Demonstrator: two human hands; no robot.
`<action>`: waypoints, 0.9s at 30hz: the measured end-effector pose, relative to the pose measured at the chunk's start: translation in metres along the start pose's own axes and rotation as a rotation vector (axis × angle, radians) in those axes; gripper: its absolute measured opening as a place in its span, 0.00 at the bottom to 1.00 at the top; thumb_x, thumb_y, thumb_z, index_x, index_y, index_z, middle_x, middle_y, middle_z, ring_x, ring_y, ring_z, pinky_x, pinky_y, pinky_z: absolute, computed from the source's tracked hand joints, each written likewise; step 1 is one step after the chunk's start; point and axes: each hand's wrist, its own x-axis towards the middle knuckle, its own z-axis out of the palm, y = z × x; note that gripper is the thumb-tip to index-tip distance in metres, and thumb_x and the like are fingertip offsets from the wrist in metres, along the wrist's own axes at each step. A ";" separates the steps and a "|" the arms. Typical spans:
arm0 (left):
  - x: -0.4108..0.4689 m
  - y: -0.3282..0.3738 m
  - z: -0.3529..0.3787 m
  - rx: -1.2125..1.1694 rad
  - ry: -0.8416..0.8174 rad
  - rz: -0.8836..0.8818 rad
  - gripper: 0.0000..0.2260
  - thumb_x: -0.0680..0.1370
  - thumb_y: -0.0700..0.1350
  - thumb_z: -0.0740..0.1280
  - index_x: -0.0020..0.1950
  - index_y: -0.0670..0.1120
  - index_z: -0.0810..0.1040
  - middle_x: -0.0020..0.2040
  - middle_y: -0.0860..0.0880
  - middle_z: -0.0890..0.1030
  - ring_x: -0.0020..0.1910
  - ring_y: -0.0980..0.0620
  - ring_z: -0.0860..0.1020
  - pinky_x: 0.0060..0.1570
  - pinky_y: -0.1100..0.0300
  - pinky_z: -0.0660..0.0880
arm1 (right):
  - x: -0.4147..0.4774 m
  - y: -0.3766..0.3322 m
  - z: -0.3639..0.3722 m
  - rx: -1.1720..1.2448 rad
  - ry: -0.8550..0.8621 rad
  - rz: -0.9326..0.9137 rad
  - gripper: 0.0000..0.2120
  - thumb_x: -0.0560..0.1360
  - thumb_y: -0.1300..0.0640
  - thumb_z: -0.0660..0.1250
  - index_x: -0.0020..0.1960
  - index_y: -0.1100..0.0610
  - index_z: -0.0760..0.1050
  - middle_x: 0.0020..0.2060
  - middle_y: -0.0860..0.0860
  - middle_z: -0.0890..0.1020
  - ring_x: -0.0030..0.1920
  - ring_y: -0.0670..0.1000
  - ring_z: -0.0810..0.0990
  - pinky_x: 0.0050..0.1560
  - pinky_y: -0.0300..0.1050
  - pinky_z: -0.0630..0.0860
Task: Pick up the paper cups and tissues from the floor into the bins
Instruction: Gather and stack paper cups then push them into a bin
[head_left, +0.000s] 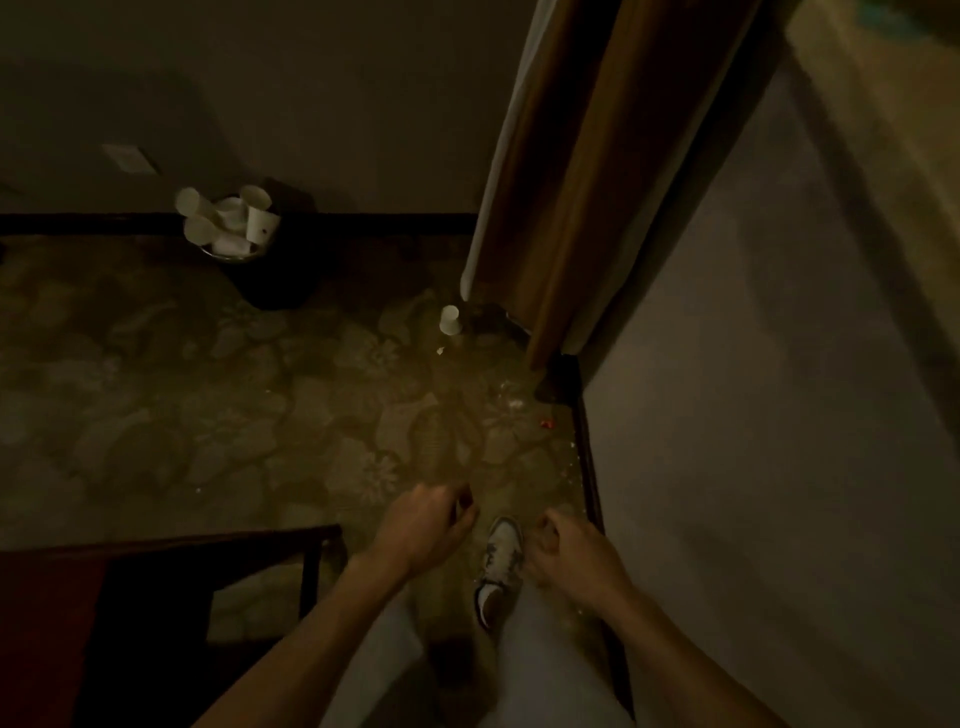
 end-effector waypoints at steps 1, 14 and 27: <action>0.033 -0.007 0.004 -0.010 0.001 0.007 0.11 0.82 0.53 0.60 0.57 0.49 0.78 0.42 0.53 0.80 0.40 0.53 0.79 0.34 0.61 0.72 | 0.031 0.006 -0.004 0.023 0.010 0.022 0.11 0.79 0.50 0.65 0.59 0.53 0.74 0.54 0.50 0.79 0.53 0.49 0.76 0.44 0.37 0.64; 0.442 -0.119 0.183 -0.069 -0.213 0.116 0.07 0.83 0.45 0.60 0.59 0.47 0.75 0.52 0.47 0.79 0.43 0.55 0.74 0.34 0.66 0.66 | 0.426 0.150 0.073 0.333 0.229 0.325 0.24 0.80 0.59 0.64 0.75 0.58 0.63 0.69 0.59 0.73 0.68 0.60 0.72 0.60 0.42 0.67; 0.608 -0.155 0.341 -0.445 -0.317 0.042 0.26 0.80 0.39 0.64 0.77 0.46 0.62 0.66 0.45 0.74 0.49 0.59 0.75 0.31 0.74 0.71 | 0.594 0.267 0.134 0.394 0.295 0.351 0.21 0.82 0.64 0.58 0.74 0.67 0.63 0.70 0.63 0.69 0.72 0.60 0.67 0.64 0.39 0.62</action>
